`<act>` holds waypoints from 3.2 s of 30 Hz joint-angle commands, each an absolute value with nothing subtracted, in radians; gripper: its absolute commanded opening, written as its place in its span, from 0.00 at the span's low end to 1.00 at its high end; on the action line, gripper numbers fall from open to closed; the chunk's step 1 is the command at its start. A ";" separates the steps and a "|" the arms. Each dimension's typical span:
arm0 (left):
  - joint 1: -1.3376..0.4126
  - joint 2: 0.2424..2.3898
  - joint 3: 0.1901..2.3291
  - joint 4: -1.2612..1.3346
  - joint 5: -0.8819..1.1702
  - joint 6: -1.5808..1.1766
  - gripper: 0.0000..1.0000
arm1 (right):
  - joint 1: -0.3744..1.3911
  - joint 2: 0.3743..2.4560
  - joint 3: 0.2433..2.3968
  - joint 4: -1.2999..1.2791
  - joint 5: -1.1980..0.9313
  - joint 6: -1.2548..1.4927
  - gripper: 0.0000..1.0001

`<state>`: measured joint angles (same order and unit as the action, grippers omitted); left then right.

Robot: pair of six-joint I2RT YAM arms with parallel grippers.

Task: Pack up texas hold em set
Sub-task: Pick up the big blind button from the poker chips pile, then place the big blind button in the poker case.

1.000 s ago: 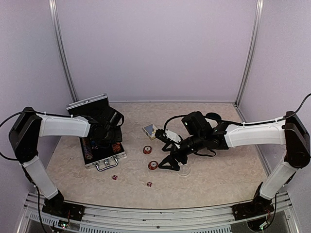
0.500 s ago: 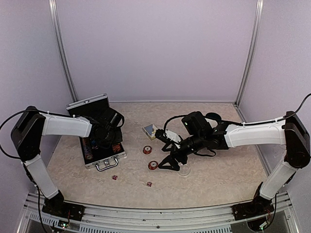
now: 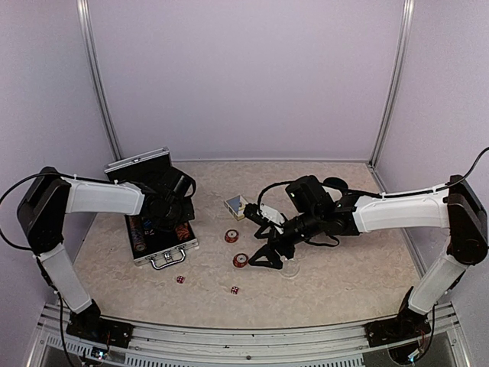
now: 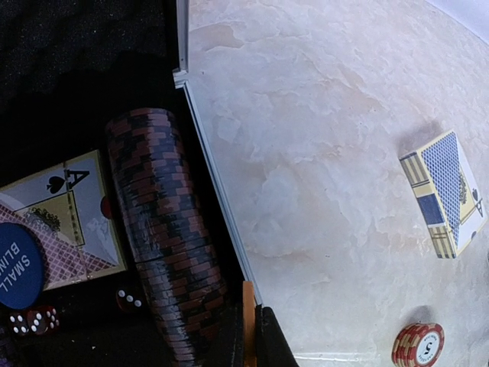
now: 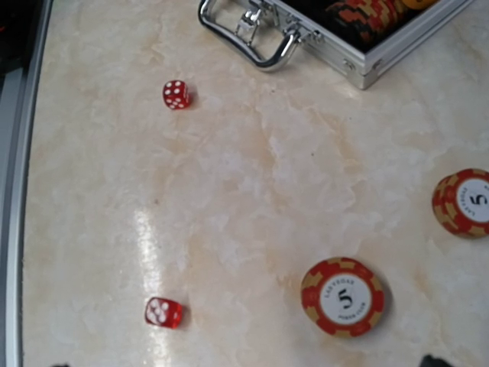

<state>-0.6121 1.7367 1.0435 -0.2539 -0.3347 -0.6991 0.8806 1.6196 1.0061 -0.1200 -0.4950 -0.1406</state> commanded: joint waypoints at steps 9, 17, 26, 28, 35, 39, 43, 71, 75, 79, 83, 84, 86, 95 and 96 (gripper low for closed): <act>-0.613 1.704 1.072 -0.304 -0.352 -0.692 0.00 | 0.871 1.642 1.000 -0.112 -0.514 -0.146 0.99; -0.618 1.643 1.088 -0.325 -0.364 -0.695 0.00 | 0.872 1.646 1.001 -0.110 -0.517 -0.145 0.99; -0.670 1.605 1.140 -0.481 -0.558 -0.569 0.00 | 0.871 1.640 0.998 -0.111 -0.517 -0.146 0.99; -0.683 1.608 1.153 -0.552 -0.634 -0.557 0.00 | 0.871 1.640 0.996 -0.109 -0.515 -0.145 0.99; -0.696 1.649 1.140 -0.682 -0.795 -0.573 0.00 | 0.871 1.647 1.000 -0.111 -0.523 -0.145 0.99; -0.699 1.696 1.146 -0.725 -0.872 -0.586 0.00 | 0.871 1.649 1.003 -0.112 -0.523 -0.146 0.99; -0.692 1.769 1.170 -0.768 -0.930 -0.598 0.00 | 0.871 1.651 1.005 -0.112 -0.526 -0.145 0.99; -0.564 1.986 1.247 -0.698 -0.979 -0.509 0.24 | 0.871 1.657 1.006 -0.121 -0.529 -0.147 0.99; -0.568 1.962 1.244 -0.694 -0.968 -0.515 0.31 | 0.872 1.658 1.006 -0.120 -0.530 -0.147 0.99; -0.587 1.924 1.238 -0.688 -0.962 -0.527 0.38 | 0.872 1.661 1.007 -0.120 -0.534 -0.146 0.99; -0.610 1.886 1.238 -0.673 -0.949 -0.529 0.43 | 0.872 1.660 1.008 -0.120 -0.536 -0.144 0.99; -0.616 1.879 1.239 -0.669 -0.945 -0.531 0.44 | 0.871 1.660 1.009 -0.120 -0.535 -0.144 0.99; -0.626 1.865 1.237 -0.656 -0.930 -0.528 0.45 | 0.872 1.658 1.007 -0.120 -0.534 -0.144 0.99; -0.680 1.721 1.140 -0.515 -0.767 -0.502 0.53 | 0.872 1.636 1.006 -0.129 -0.494 -0.137 0.99; -0.690 1.682 1.124 -0.492 -0.736 -0.494 0.54 | 0.873 1.631 1.005 -0.134 -0.485 -0.138 0.99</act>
